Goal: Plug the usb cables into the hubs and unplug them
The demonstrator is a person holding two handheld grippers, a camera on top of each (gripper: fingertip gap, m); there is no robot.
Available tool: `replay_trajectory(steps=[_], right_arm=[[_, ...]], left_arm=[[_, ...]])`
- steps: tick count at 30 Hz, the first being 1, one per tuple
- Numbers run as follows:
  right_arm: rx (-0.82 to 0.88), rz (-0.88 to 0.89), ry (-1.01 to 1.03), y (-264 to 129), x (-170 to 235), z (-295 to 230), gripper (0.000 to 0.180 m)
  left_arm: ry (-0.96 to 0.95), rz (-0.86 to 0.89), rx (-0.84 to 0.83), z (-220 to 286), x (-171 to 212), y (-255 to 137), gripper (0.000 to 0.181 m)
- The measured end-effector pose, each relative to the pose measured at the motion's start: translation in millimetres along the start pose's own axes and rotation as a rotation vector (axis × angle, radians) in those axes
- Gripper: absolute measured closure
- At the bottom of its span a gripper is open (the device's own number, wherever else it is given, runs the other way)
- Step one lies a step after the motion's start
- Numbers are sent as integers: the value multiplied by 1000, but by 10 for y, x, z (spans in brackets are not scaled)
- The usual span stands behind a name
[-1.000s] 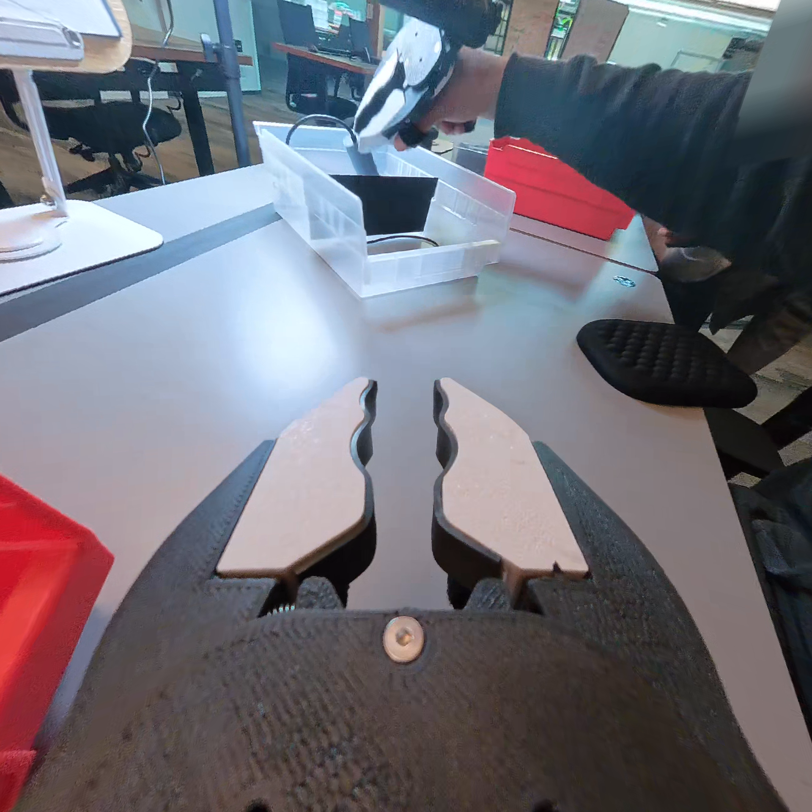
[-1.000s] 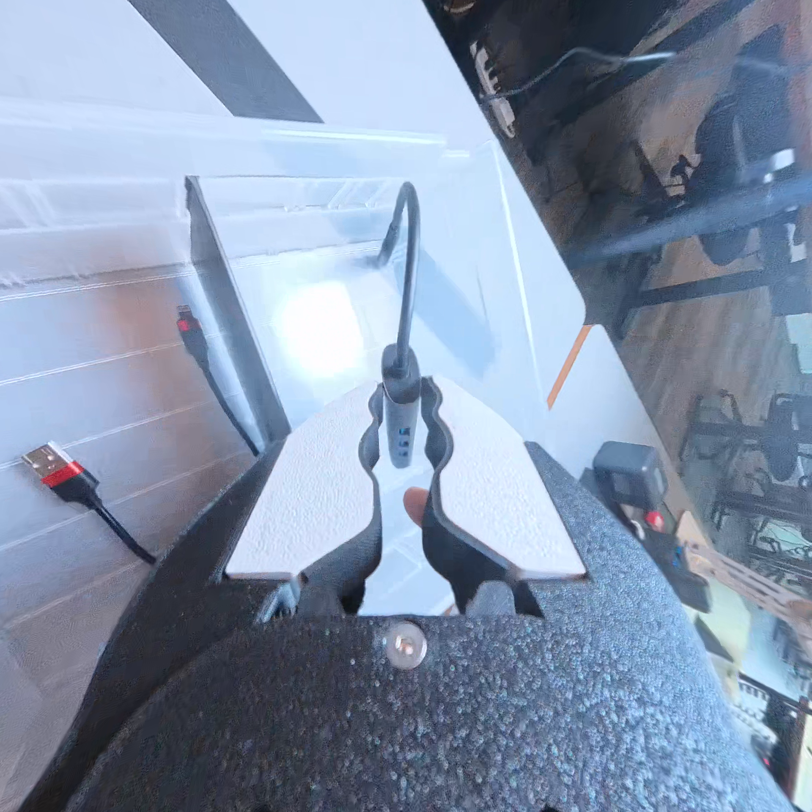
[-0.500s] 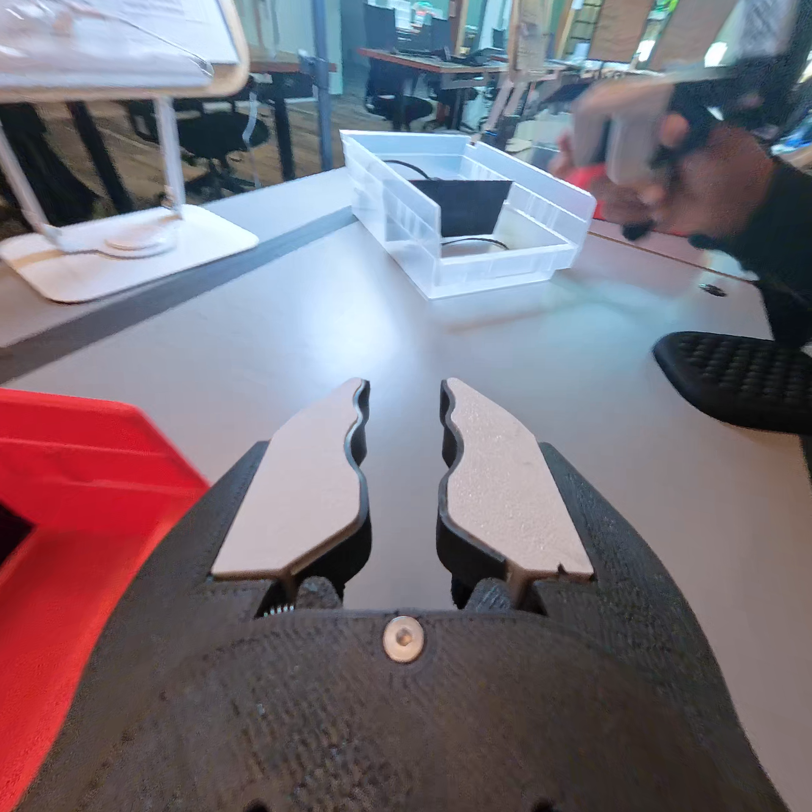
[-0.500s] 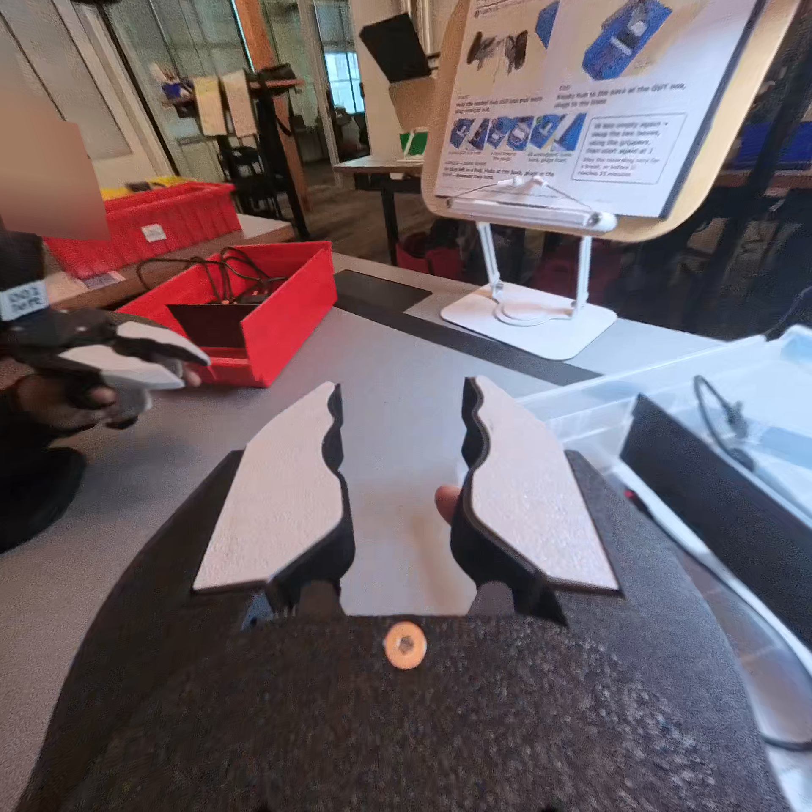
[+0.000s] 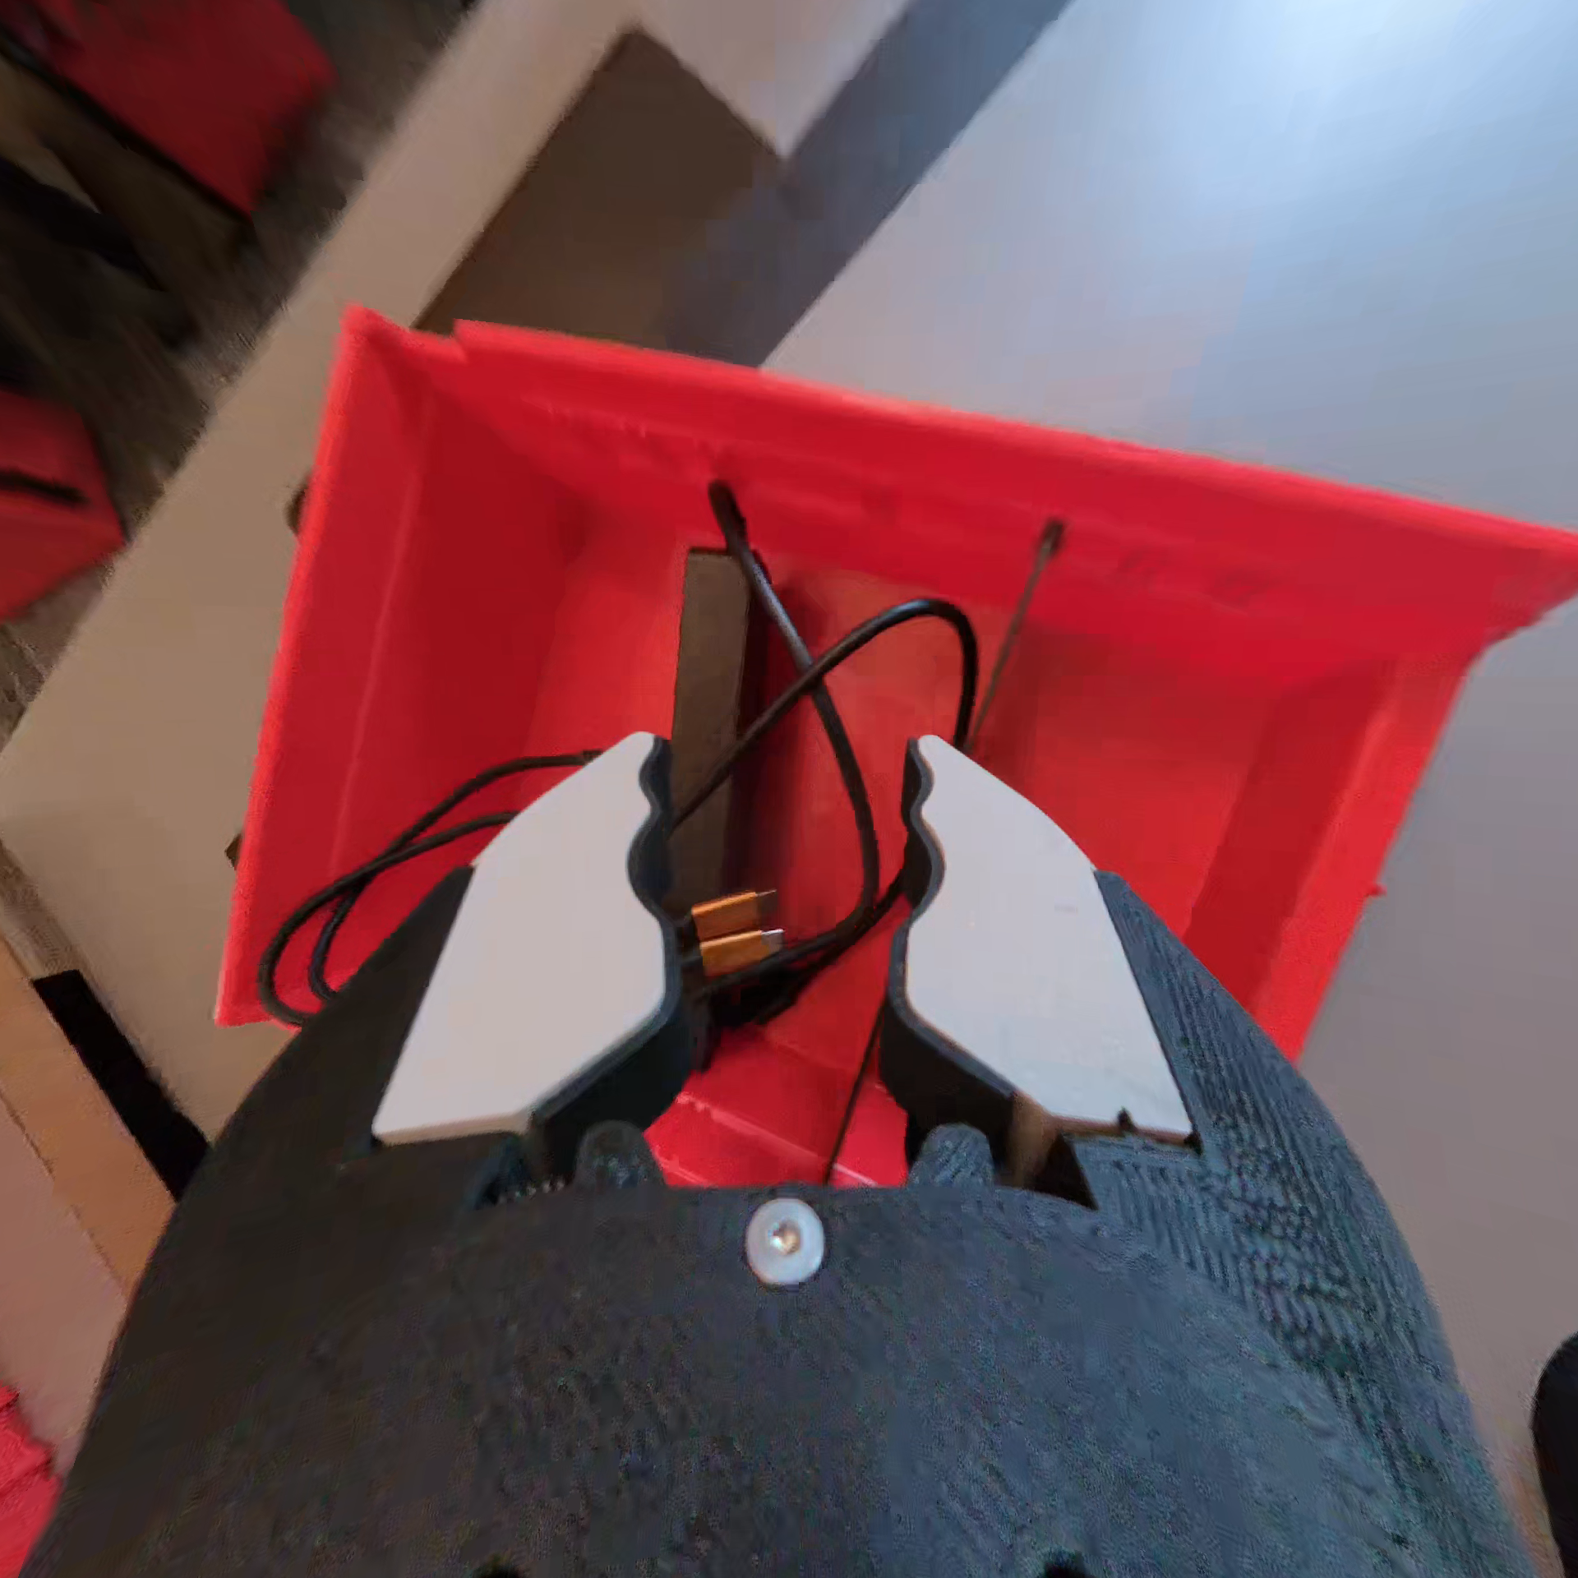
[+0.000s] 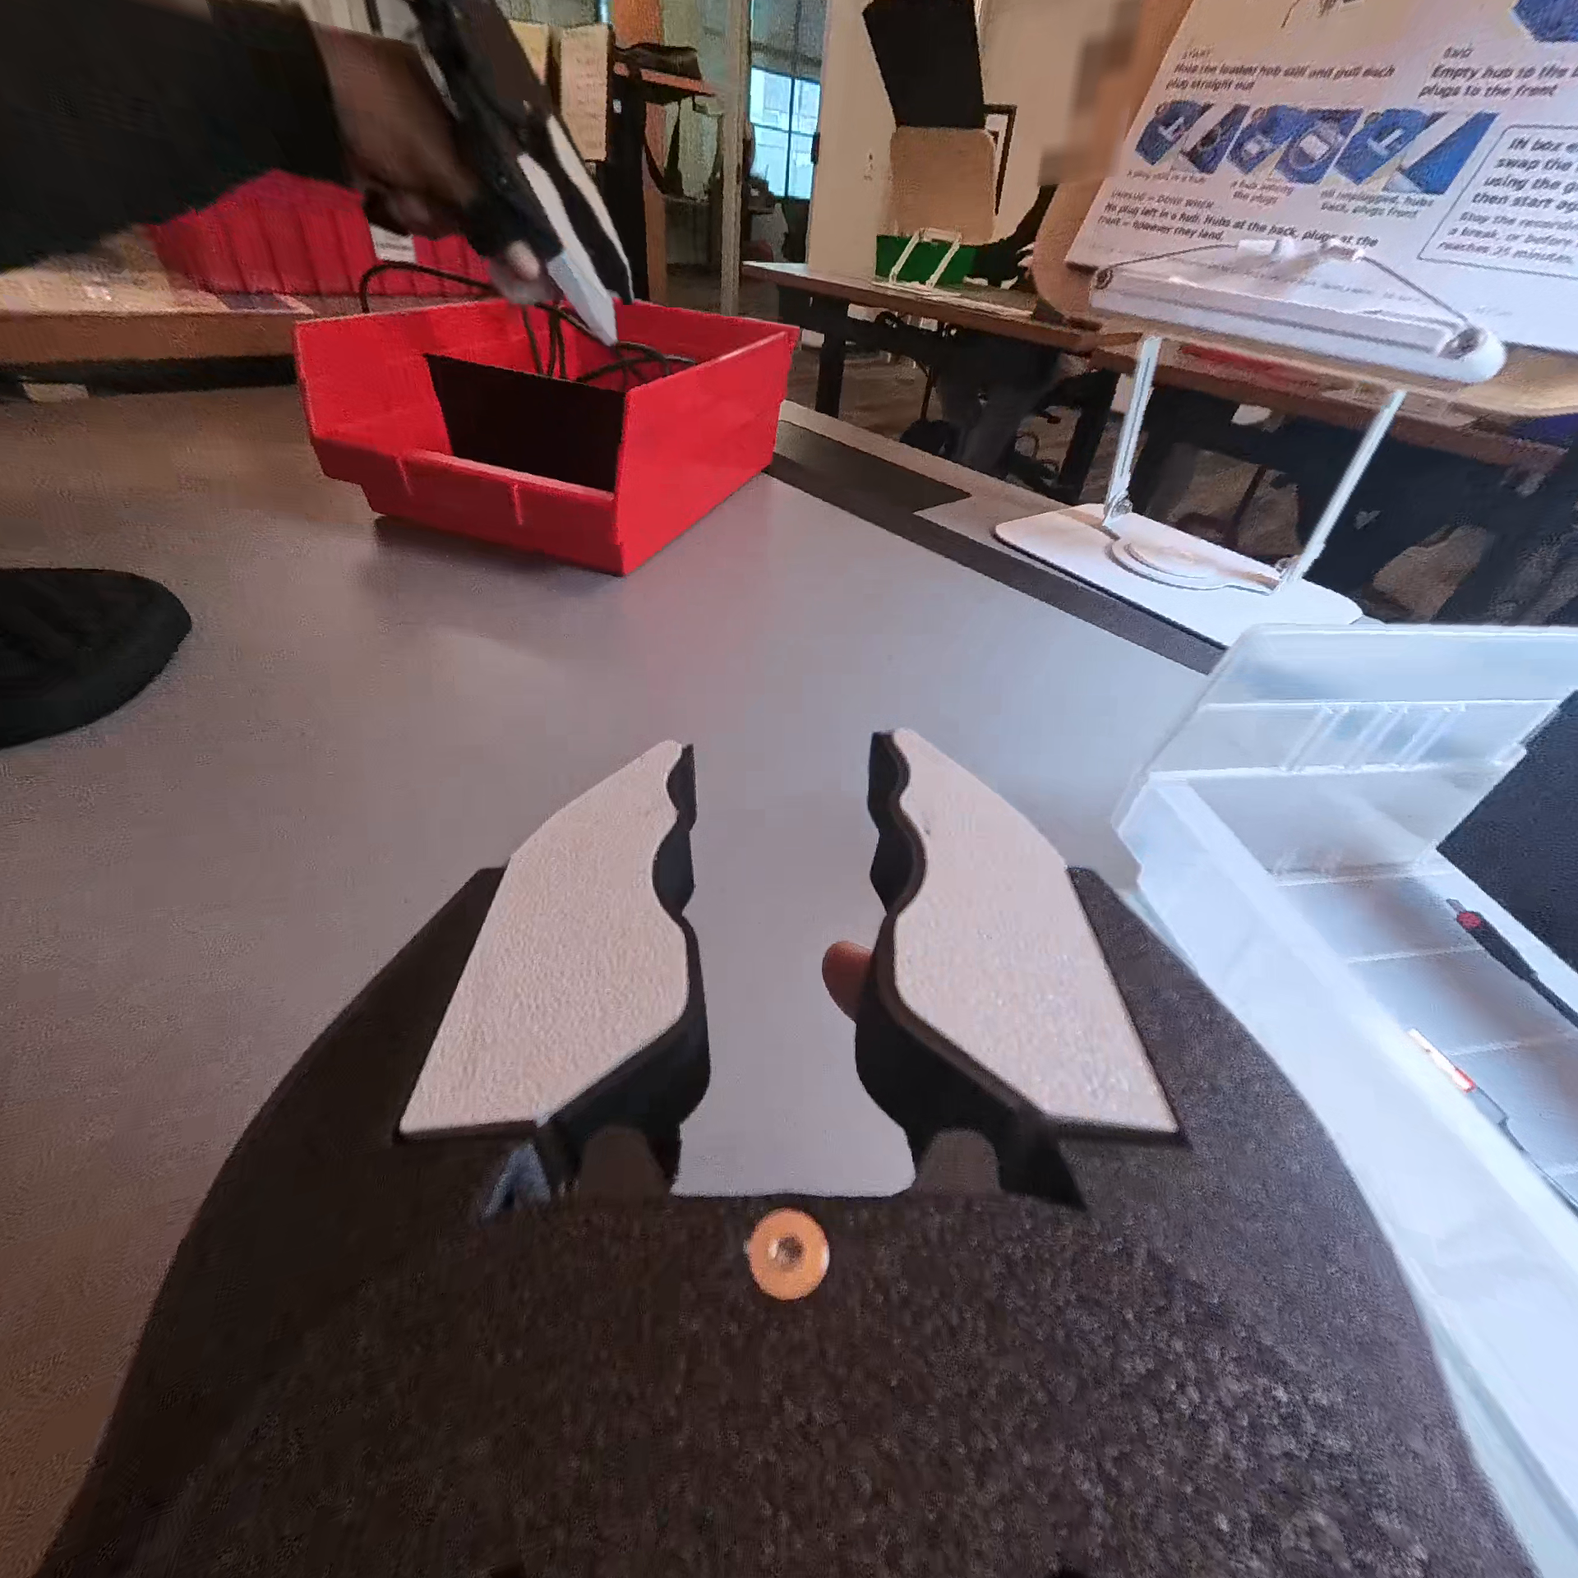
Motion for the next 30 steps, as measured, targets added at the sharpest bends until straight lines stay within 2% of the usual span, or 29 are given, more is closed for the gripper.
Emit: replay_trajectory(steps=[1, 5, 7, 9, 11, 14, 18, 23, 27, 30], right_arm=[[-1, -10, 1, 9, 33, 11, 141], [1, -22, 13, 7, 77, 63, 142], [7, -24, 23, -4, 84, 100, 142], [11, -23, 34, -24, 93, 127, 143], [16, -26, 44, -44, 89, 147, 145], [23, -35, 42, -57, 118, 162, 146], [18, -33, 29, -74, 113, 134, 147], [-1, 8, 11, -56, 18, 35, 147], [-24, 59, -5, -2, -210, -83, 148], [-7, 87, -134, 22, -509, -183, 148]], left_arm=[[32, -51, 3, -22, 6, 107, 128], [166, -275, 2, -94, 97, 501, 115], [212, -338, -3, -106, 136, 669, 116], [263, -405, 0, -91, 213, 802, 122], [330, -426, -36, -104, 258, 895, 146], [361, -391, -105, -170, 201, 856, 151], [357, -203, -248, -383, -85, 349, 153], [398, 136, -472, -462, -568, -704, 154], [482, 442, -628, -116, -955, -1529, 155], [594, 647, -698, 368, -1196, -1984, 155]])
Point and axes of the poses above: each gripper's, where its closed fingertips meet, y out along the fingers, x out of its underside, z = x × y across the jaws, the point moved 3 cm from there along -y, back along the fingers, and after that the axes turned 10 degrees about -x, right-handed, at the moved point
